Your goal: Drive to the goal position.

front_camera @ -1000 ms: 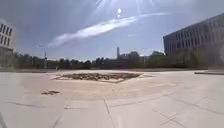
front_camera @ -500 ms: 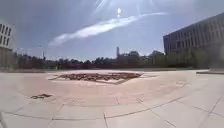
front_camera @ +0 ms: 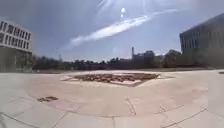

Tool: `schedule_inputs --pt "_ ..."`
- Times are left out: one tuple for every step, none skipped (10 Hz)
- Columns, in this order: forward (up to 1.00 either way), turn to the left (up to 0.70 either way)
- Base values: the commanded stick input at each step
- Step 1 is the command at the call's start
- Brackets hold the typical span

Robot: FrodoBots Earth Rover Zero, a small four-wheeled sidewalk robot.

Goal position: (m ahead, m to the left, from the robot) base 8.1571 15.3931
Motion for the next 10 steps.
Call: schedule_inputs --pt "0.70 -0.01" --pt "0.70 -0.01" --pt "0.70 -0.01" --pt "0.70 -0.01" --pt "0.70 -0.01" --pt "0.70 -0.01" --pt "0.70 -0.01" --pt "0.70 -0.01" --pt "0.70 -0.01" --pt "0.70 0.01"
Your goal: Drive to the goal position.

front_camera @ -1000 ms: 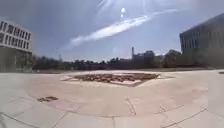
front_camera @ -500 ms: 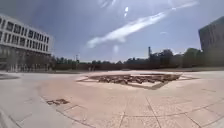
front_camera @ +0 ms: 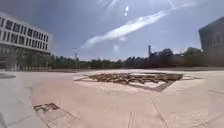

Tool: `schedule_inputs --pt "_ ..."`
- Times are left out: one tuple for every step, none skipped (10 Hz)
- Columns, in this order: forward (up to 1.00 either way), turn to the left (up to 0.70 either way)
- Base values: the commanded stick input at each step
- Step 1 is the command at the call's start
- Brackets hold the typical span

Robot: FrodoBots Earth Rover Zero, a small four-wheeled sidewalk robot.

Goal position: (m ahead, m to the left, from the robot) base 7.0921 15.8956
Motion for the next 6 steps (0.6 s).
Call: schedule_inputs --pt "0.70 0.17" --pt "0.70 0.27" --pt "0.70 0.30" --pt "0.70 0.29" --pt "0.70 0.29" --pt "0.70 0.30"
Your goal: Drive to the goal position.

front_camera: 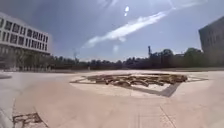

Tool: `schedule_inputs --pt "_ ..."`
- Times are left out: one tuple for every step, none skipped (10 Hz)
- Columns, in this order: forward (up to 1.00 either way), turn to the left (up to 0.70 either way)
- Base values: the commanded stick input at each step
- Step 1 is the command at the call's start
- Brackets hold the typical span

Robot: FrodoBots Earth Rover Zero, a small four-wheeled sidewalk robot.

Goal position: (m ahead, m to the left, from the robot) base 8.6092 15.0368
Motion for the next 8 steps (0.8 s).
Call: schedule_inputs --pt "0.70 0.00" --pt "0.70 -0.01" --pt "0.70 -0.01" --pt "0.70 -0.01" --pt "0.70 -0.01" --pt "0.70 -0.01" --pt "0.70 -0.01" --pt "0.70 -0.01"
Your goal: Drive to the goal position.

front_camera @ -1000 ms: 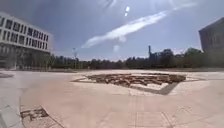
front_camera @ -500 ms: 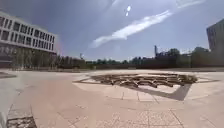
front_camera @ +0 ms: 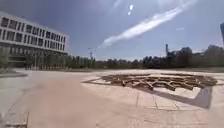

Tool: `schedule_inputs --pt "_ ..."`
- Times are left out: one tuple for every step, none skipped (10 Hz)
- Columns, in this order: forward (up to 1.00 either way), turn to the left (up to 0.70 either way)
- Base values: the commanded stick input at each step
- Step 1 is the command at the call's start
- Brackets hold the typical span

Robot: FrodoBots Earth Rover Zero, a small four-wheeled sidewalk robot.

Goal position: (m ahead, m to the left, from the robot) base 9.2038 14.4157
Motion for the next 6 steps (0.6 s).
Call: schedule_inputs --pt "0.70 -0.01" --pt "0.70 -0.01" --pt "0.70 -0.01" --pt "0.70 -0.01" --pt "0.70 -0.01" --pt "0.70 -0.01"
